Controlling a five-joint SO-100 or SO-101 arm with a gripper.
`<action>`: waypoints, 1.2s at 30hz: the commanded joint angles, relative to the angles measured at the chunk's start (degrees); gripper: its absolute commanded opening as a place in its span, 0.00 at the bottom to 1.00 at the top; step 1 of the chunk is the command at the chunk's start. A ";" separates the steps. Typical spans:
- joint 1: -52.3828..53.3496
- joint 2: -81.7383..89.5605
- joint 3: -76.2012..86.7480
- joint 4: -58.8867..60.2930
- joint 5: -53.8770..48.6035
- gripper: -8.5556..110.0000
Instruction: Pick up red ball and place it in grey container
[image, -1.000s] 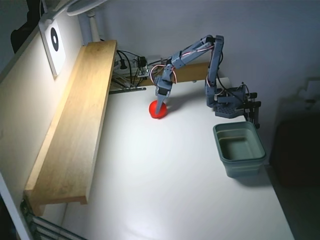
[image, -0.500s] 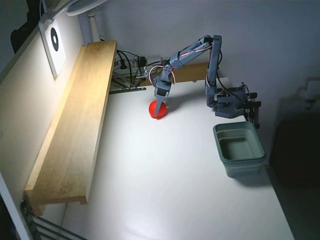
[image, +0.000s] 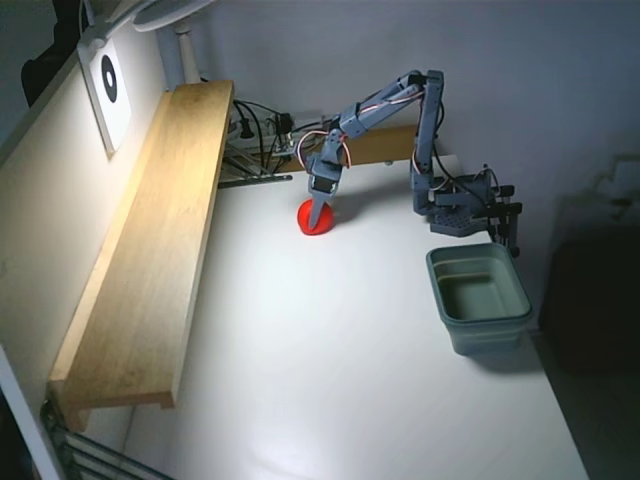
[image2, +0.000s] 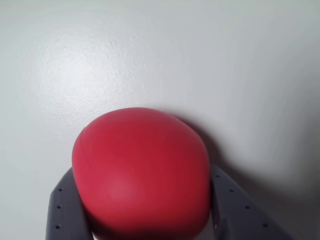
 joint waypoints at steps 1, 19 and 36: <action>1.12 0.84 -2.23 -0.30 0.09 0.27; 1.12 4.01 -9.18 9.83 0.09 0.27; 1.12 1.70 -44.87 43.20 0.09 0.27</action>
